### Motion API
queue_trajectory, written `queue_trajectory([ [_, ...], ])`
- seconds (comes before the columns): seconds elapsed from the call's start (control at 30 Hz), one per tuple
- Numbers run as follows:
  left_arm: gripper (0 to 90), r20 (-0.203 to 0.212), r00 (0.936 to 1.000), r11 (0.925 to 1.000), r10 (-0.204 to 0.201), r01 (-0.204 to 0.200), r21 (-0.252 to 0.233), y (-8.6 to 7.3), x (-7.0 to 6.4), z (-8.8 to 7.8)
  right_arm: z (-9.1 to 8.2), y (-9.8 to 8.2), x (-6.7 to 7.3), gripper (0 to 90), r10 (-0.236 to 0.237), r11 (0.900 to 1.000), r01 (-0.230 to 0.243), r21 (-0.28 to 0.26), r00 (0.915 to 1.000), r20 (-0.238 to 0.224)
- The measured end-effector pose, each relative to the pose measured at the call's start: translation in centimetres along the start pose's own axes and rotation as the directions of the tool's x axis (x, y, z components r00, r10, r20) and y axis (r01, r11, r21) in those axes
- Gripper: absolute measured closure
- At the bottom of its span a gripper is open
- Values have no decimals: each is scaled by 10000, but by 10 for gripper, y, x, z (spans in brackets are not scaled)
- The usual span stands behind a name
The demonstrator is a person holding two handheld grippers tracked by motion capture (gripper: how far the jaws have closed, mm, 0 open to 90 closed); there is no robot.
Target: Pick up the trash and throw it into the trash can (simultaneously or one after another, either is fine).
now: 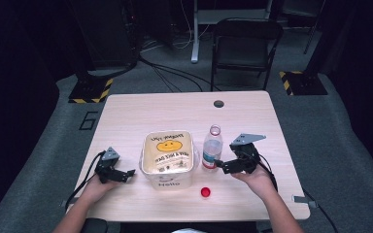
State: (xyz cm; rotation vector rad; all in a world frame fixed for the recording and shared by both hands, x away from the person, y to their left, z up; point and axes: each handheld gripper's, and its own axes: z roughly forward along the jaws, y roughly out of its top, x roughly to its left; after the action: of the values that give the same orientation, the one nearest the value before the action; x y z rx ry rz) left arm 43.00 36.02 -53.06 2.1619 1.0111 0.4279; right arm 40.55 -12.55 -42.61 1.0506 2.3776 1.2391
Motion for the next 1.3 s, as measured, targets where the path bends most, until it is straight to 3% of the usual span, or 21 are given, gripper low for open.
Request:
queue_trajectory([
  [0.73, 0, 0, 10000, 10000, 2, -2, 0, 0, 0, 0, 12, 14, 6, 60, -304, 9995, 304, 64, 9995, 18],
  [1.3, 0, -7, 10000, 10000, -1, 1, -15, 0, 0, 0, 20, 22, 5, 117, -371, 9992, 374, -170, 9992, 171],
])
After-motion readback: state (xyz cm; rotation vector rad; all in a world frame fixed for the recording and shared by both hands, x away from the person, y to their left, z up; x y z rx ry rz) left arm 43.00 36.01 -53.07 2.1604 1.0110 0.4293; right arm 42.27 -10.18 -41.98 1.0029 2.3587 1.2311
